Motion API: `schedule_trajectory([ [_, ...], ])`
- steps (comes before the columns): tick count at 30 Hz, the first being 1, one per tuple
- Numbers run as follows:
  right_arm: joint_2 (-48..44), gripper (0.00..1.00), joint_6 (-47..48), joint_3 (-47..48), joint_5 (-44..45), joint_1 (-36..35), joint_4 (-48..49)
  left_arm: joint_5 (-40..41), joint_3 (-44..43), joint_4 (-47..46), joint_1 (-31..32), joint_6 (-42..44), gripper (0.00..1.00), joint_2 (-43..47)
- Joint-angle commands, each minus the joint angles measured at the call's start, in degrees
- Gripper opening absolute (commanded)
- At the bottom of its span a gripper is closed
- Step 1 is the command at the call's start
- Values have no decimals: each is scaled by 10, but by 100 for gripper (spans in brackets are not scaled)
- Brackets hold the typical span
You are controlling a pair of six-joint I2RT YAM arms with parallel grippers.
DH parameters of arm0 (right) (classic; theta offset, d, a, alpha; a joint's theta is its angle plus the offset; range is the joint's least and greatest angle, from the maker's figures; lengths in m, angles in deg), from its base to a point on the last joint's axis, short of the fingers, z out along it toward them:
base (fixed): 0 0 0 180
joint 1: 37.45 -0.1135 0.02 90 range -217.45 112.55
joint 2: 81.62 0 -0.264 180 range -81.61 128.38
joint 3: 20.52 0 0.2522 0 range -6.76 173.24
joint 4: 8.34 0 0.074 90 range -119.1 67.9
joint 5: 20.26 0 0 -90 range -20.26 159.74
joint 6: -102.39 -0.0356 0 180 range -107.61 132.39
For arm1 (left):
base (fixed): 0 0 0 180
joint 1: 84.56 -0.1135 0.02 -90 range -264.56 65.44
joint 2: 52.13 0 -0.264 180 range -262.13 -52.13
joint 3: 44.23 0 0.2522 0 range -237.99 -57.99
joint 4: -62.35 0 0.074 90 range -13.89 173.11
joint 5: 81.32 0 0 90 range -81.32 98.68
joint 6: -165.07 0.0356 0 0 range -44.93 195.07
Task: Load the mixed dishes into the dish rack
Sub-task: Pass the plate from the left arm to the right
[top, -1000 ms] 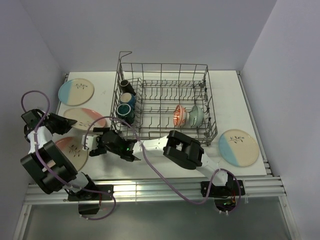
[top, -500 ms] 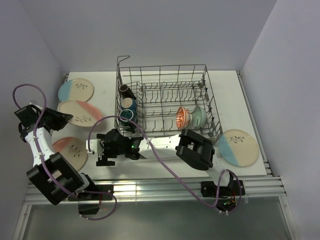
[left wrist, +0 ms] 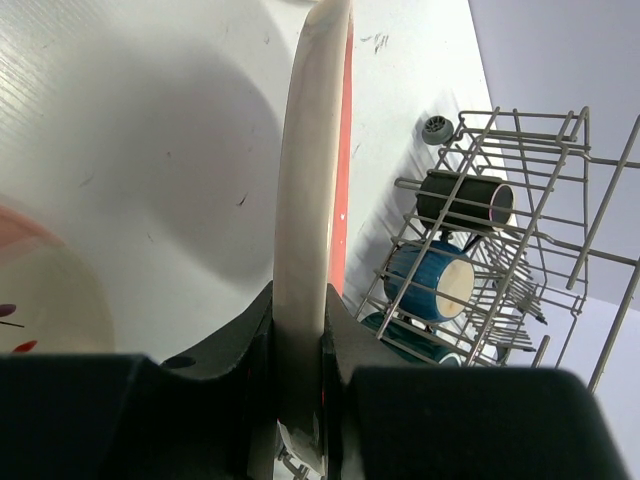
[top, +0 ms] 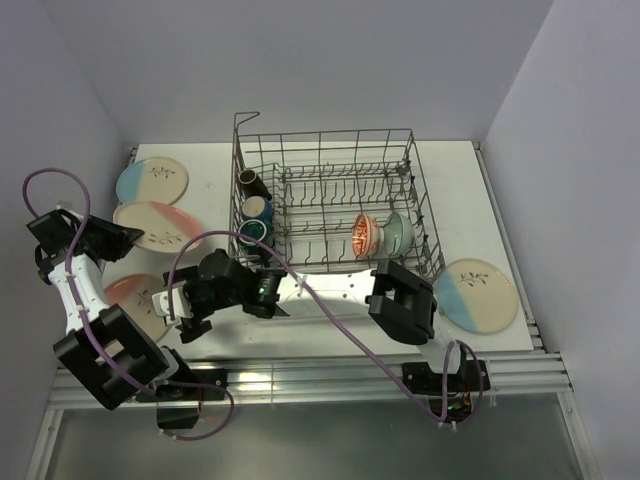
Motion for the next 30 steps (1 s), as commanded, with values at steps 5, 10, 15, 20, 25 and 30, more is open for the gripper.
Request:
schedule_trajectory([
  [5,-51,100,54,-17,-143,20,-1,-42,-51,-48,-9,-23,0,18],
  [10,-93,98,108,13,-212,42,-91,-52,-61,-62,-14,-37,0,16],
  [15,-126,97,111,55,-255,68,-172,-67,-58,-84,-16,-57,0,21],
  [20,-158,93,15,111,-214,89,-213,-99,-44,-133,-16,-87,0,33],
  [25,-207,93,-167,132,-218,168,-218,-144,-44,-214,-9,-123,0,34],
  [30,-242,93,-297,138,-297,277,-229,-135,-100,-264,5,-146,0,21],
])
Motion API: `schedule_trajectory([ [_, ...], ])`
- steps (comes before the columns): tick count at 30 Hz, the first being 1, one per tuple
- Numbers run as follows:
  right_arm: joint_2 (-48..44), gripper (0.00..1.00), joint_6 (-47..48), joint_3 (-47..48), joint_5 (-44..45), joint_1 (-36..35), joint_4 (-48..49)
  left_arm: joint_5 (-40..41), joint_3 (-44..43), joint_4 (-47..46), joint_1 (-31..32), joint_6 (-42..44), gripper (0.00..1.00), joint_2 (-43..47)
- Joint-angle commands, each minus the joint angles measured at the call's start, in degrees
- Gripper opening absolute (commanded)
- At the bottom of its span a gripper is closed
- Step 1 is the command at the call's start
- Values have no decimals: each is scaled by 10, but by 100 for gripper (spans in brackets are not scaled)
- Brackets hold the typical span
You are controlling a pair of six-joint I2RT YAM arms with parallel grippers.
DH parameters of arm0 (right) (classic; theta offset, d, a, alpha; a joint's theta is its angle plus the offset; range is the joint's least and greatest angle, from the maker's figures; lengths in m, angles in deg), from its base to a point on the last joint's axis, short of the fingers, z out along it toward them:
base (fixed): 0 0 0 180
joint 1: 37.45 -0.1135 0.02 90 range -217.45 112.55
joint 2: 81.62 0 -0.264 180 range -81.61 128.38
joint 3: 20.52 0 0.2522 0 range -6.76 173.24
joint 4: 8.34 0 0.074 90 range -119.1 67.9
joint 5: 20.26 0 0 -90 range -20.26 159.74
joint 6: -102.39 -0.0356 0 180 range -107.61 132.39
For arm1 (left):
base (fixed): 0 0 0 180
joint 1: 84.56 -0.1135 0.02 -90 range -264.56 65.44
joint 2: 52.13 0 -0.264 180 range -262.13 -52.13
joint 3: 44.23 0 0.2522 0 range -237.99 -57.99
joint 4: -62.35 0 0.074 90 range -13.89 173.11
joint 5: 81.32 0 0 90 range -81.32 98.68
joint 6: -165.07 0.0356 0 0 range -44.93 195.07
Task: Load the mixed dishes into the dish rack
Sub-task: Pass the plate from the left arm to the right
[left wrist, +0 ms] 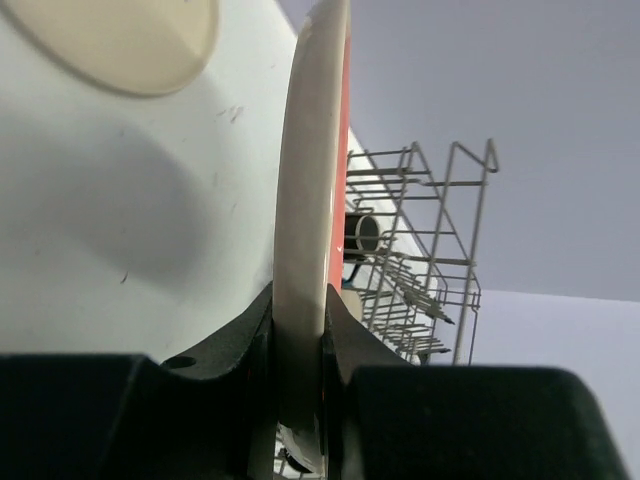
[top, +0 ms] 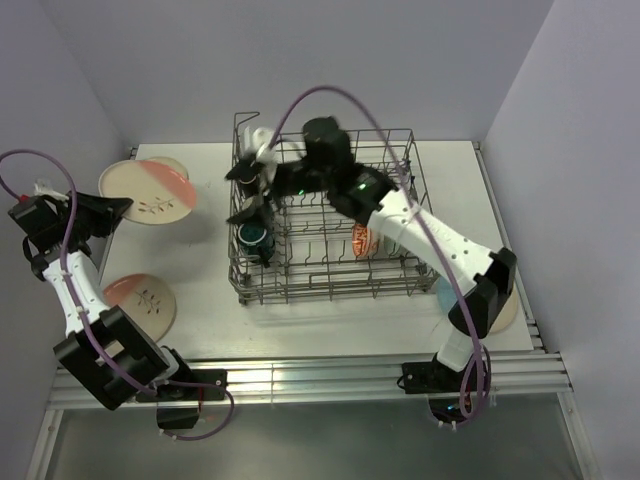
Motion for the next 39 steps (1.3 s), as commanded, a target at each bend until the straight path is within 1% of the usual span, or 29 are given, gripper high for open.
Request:
schedule_trajectory([
  [1,-43,94,-127,19,-52,58,-18,-47,-81,-136,12,-48,0,10],
  [5,-67,94,-170,-1,-58,91,-29,-26,-145,-159,46,-57,0,-12],
  [6,-75,94,-178,-9,-58,97,-30,-17,-168,-170,65,-60,0,-15],
  [9,-85,94,-208,-25,-62,127,-21,1,-199,-203,104,-73,0,-20],
  [13,-86,94,-287,-31,-73,173,10,1,-219,-246,145,-97,0,-18],
  [15,-80,93,-362,-29,-76,205,36,-3,-219,-262,169,-119,0,-17],
  [16,-77,93,-394,-31,-82,217,55,-10,-218,-286,177,-129,0,-17],
  [17,-74,93,-467,-37,-69,240,90,-14,-210,-299,197,-150,0,-15],
  [19,-71,94,-539,-53,-45,261,112,-13,-197,-328,224,-171,0,-14],
  [20,-69,96,-602,-60,-32,271,144,-16,-185,-355,239,-190,0,-14],
  [21,-67,99,-626,-72,-11,291,151,-12,-177,-370,269,-199,0,-14],
  [22,-67,100,-646,-80,-6,299,162,-7,-170,-382,284,-206,0,-14],
  [23,-65,100,-667,-94,-8,313,186,-3,-157,-408,313,-220,0,-15],
  [25,-64,100,-670,-107,-15,323,201,7,-148,-419,340,-227,0,-17],
  [27,-62,100,-669,-123,-25,329,219,24,-137,-429,381,-225,0,-18],
  [29,-60,100,-685,-135,-47,336,259,27,-135,-431,394,-222,0,-26],
  [30,-60,100,-690,-147,-52,337,269,31,-132,-436,422,-222,0,-29],
  [31,-59,100,-691,-150,-53,340,276,33,-130,-440,428,-223,0,-33],
  [34,-54,100,-668,-151,-45,341,246,39,-124,-453,457,-228,0,-39],
  [36,-55,99,-680,-169,-54,342,263,40,-122,-454,465,-228,0,-42],
  [38,-53,97,-709,-188,-74,343,301,42,-113,-458,476,-230,0,-45],
  [39,-51,93,-720,-195,-83,343,316,41,-110,-461,478,-232,0,-48],
])
